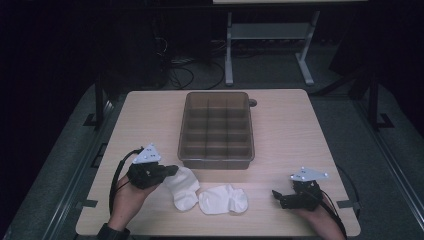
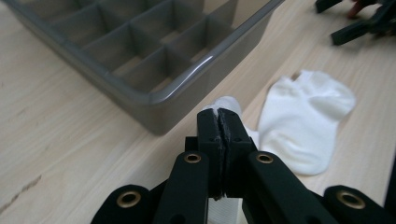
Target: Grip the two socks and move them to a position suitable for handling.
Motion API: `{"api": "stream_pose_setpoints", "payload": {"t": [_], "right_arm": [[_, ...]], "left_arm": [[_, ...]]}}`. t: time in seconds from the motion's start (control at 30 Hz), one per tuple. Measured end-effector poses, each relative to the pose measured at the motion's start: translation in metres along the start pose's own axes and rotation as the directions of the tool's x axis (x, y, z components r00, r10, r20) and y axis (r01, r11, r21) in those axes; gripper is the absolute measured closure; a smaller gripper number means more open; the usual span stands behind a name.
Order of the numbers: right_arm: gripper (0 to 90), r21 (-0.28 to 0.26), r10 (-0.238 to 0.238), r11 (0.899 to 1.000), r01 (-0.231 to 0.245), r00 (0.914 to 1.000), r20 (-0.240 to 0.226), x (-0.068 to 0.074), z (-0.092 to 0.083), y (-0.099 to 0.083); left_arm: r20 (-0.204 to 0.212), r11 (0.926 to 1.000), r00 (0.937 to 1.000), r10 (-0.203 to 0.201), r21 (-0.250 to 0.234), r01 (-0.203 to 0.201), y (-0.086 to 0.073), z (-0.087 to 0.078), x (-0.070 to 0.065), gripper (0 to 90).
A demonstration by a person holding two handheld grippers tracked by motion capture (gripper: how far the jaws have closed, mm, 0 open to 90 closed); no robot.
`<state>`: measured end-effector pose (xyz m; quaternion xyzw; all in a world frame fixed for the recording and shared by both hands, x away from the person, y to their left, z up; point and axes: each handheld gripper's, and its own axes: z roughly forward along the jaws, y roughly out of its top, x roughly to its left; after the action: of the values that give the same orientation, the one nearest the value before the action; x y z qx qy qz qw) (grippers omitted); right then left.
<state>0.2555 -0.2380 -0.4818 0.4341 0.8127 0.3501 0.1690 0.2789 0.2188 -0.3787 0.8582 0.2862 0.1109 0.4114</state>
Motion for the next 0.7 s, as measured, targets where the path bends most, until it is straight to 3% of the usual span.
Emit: {"api": "stream_pose_setpoints", "payload": {"t": [0.23, 0.47, 0.7], "right_arm": [[9.5, 0.0, 0.0, 1.0, 0.0, 1.0, 0.0, 0.0, 0.0, 0.0], [9.5, 0.0, 0.0, 1.0, 0.0, 1.0, 0.0, 0.0, 0.0, 0.0], [9.5, 0.0, 0.0, 1.0, 0.0, 1.0, 0.0, 0.0, 0.0, 0.0]], "left_arm": [[0.023, 0.9969, 0.9984, 0.052, -0.061, -0.05, 0.019, -0.013, -0.019, 89.2], [0.052, 0.9867, 0.9931, 0.105, -0.13, -0.098, 0.04, -0.024, -0.038, 89.3], [0.084, 0.9804, 0.9876, 0.132, -0.158, -0.118, 0.055, -0.018, -0.049, 89.3]]}}
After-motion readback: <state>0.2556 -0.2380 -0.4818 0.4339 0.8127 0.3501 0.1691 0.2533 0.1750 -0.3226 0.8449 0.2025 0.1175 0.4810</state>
